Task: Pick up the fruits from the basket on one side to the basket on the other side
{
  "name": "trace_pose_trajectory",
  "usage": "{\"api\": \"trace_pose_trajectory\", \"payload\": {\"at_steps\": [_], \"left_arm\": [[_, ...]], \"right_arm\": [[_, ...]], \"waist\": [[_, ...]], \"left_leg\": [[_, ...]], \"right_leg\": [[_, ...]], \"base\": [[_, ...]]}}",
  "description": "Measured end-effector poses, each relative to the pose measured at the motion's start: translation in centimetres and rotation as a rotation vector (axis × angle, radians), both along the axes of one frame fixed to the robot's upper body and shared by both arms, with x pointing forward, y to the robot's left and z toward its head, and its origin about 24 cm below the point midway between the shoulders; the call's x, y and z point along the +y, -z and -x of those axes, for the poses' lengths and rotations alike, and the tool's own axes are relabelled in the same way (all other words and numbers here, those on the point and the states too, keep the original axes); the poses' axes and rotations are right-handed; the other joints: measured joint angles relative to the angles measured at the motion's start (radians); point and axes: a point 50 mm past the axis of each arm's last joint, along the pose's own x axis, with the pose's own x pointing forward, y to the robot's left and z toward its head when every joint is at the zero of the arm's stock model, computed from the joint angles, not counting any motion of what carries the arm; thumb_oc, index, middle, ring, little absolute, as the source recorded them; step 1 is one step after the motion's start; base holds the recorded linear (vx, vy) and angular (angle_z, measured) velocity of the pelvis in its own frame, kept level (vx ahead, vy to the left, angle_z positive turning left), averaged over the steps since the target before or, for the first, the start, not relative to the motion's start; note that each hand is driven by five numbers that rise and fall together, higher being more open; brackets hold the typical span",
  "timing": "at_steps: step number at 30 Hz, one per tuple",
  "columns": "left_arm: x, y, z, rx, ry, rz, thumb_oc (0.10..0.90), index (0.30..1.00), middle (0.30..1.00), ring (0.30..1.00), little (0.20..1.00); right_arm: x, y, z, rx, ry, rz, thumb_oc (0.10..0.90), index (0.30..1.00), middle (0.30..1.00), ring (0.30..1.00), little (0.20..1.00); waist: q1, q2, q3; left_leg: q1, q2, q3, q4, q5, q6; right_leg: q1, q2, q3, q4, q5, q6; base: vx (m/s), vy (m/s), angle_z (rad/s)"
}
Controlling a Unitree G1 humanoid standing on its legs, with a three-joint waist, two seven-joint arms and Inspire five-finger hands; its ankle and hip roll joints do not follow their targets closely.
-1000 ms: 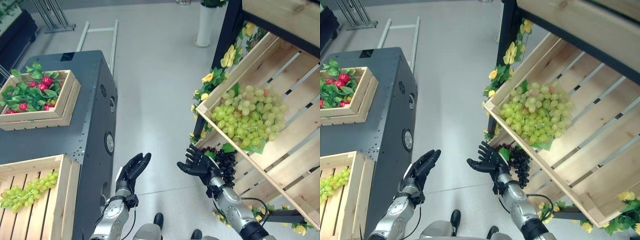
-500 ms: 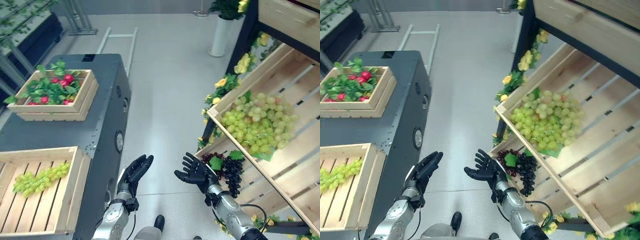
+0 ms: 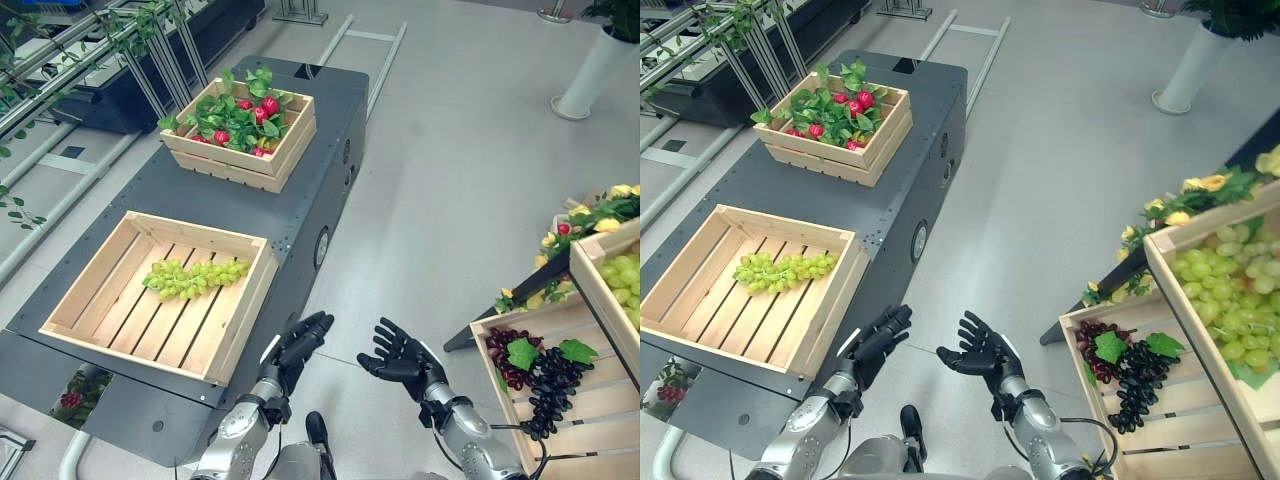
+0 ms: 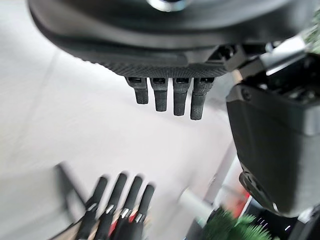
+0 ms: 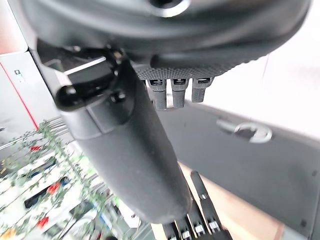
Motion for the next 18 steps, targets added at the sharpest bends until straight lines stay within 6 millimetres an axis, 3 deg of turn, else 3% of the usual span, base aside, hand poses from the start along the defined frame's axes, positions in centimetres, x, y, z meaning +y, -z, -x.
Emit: {"api": "trace_pose_trajectory", "payload": {"at_steps": [4, 6, 8, 9, 10, 11, 12, 13, 14, 15, 16, 17, 18], "left_arm": [[1.0, -0.7, -0.4, -0.030, -0.045, -0.050, 0.800, 0.900, 0.900, 0.900, 0.900], [1.0, -0.5, -0.1, -0.026, -0.031, -0.103, 0.800, 0.900, 0.900, 0.900, 0.900], [0.7, -0.1, 0.4, -0.009, -0.004, -0.135, 0.800, 0.900, 0.900, 0.900, 0.900], [0.5, 0.2, 0.8, 0.001, 0.023, -0.163, 0.800, 0.900, 0.900, 0.900, 0.900], [0.5, 0.2, 0.8, -0.001, 0.046, -0.199, 0.800, 0.900, 0.900, 0.900, 0.900], [0.6, 0.2, 0.8, -0.002, 0.054, -0.218, 0.800, 0.900, 0.900, 0.900, 0.900], [0.8, 0.0, 0.6, -0.007, 0.080, -0.262, 0.800, 0.900, 0.900, 0.900, 0.900], [1.0, -0.1, 0.5, -0.010, 0.092, -0.287, 0.800, 0.900, 0.900, 0.900, 0.900], [1.3, -0.1, 0.4, -0.008, 0.108, -0.321, 0.800, 0.900, 0.900, 0.900, 0.900], [1.3, -0.1, 0.3, -0.005, 0.116, -0.329, 0.800, 0.900, 0.900, 0.900, 0.900], [0.9, -0.2, -0.2, -0.015, 0.150, -0.351, 0.800, 0.900, 0.900, 0.900, 0.900], [0.3, -0.3, -0.8, -0.024, 0.178, -0.365, 0.800, 0.900, 0.900, 0.900, 0.900], [-0.4, -0.6, -1.4, -0.045, 0.212, -0.375, 0.800, 0.900, 0.900, 0.900, 0.900]], "right_arm": [[0.6, -0.9, -0.4, -0.045, -0.014, -0.028, 0.800, 0.900, 0.900, 0.900, 0.900], [0.6, -1.0, -0.5, -0.051, -0.014, -0.030, 0.800, 0.900, 0.900, 0.900, 0.900], [0.4, -1.1, -0.6, -0.053, -0.016, -0.021, 0.800, 0.900, 0.900, 0.900, 0.900], [0.1, -1.1, -0.6, -0.054, -0.013, -0.010, 0.800, 0.900, 0.900, 0.900, 0.900], [0.2, -1.1, -0.6, -0.054, -0.022, -0.008, 0.800, 0.900, 0.900, 0.900, 0.900], [0.4, -1.1, -0.6, -0.055, -0.027, -0.010, 0.800, 0.900, 0.900, 0.900, 0.900], [0.5, -1.2, -0.5, -0.055, -0.034, -0.014, 0.800, 0.900, 0.900, 0.900, 0.900], [0.7, -1.2, -0.4, -0.056, -0.041, -0.016, 0.800, 0.900, 0.900, 0.900, 0.900], [0.6, -1.2, -0.1, -0.053, -0.044, -0.017, 0.800, 0.900, 0.900, 0.900, 0.900], [0.6, -1.2, -0.1, -0.053, -0.043, -0.017, 0.800, 0.900, 0.900, 0.900, 0.900], [0.2, -0.9, 0.2, -0.039, -0.030, -0.016, 0.800, 0.900, 0.900, 0.900, 0.900], [-0.1, -0.7, 0.4, -0.025, -0.017, -0.018, 0.800, 0.900, 0.900, 0.900, 0.900], [-0.5, -0.4, 0.7, -0.009, -0.009, -0.015, 0.800, 0.900, 0.900, 0.900, 0.900]], "waist": [[0.034, -0.004, -0.008], [0.037, -0.006, -0.020], [0.039, 0.007, -0.033], [0.026, 0.015, -0.036], [0.029, 0.017, -0.036], [0.025, 0.019, -0.035], [0.009, 0.023, -0.034], [-0.012, 0.024, -0.033], [-0.034, 0.028, -0.032], [-0.046, 0.037, -0.032], [-0.081, 0.057, -0.030], [-0.101, 0.065, -0.032], [-0.126, 0.066, -0.034]], "left_leg": [[0.000, -0.025, -0.022, -0.007, -0.006, 0.021], [0.000, -0.040, -0.068, -0.008, -0.011, 0.030], [0.002, -0.052, -0.094, -0.002, -0.025, 0.049], [0.014, -0.054, -0.114, -0.004, -0.032, 0.061], [0.026, -0.057, -0.126, -0.004, -0.040, 0.073], [0.031, -0.057, -0.141, -0.004, -0.041, 0.074], [0.037, -0.055, -0.187, -0.004, -0.041, 0.074], [0.040, -0.054, -0.212, -0.004, -0.041, 0.074], [0.054, -0.058, -0.253, -0.007, -0.040, 0.076], [0.056, -0.054, -0.275, -0.006, -0.039, 0.075], [0.058, -0.057, -0.362, -0.007, -0.041, 0.070], [0.055, -0.056, -0.405, -0.007, -0.038, 0.066], [0.050, -0.067, -0.447, -0.008, -0.035, 0.064]], "right_leg": [[0.007, -0.016, -0.005, -0.002, 0.042, 0.046], [0.013, -0.031, -0.004, 0.037, 0.052, 0.052], [-0.026, -0.070, 0.016, 0.168, 0.060, 0.062], [-0.072, -0.112, 0.036, 0.293, 0.066, 0.055], [-0.126, -0.122, 0.093, 0.399, 0.051, 0.051], [-0.160, -0.106, 0.136, 0.442, 0.029, 0.042], [-0.212, -0.038, 0.220, 0.470, -0.023, 0.039], [-0.237, 0.002, 0.260, 0.460, -0.049, 0.041], [-0.281, 0.067, 0.299, 0.416, -0.077, 0.014], [-0.284, 0.104, 0.347, 0.347, -0.078, 0.012], [-0.299, 0.184, 0.443, 0.180, -0.074, 0.017], [-0.301, 0.217, 0.528, 0.090, -0.064, 0.027], [-0.319, 0.226, 0.611, -0.026, -0.034, 0.067]], "base": [[0.18, 0.277, 0.23], [0.17, 0.271, 0.50], [0.17, 0.226, 0.41], [0.17, 0.074, 0.40], [0.19, -0.001, 0.39], [0.17, -0.065, 0.47], [0.15, -0.107, 0.64], [0.15, -0.152, 0.92], [0.12, -0.206, 0.80], [0.12, -0.227, 1.18], [0.08, -0.199, 1.22], [0.10, -0.237, 1.80], [0.07, -0.226, 1.52]]}}
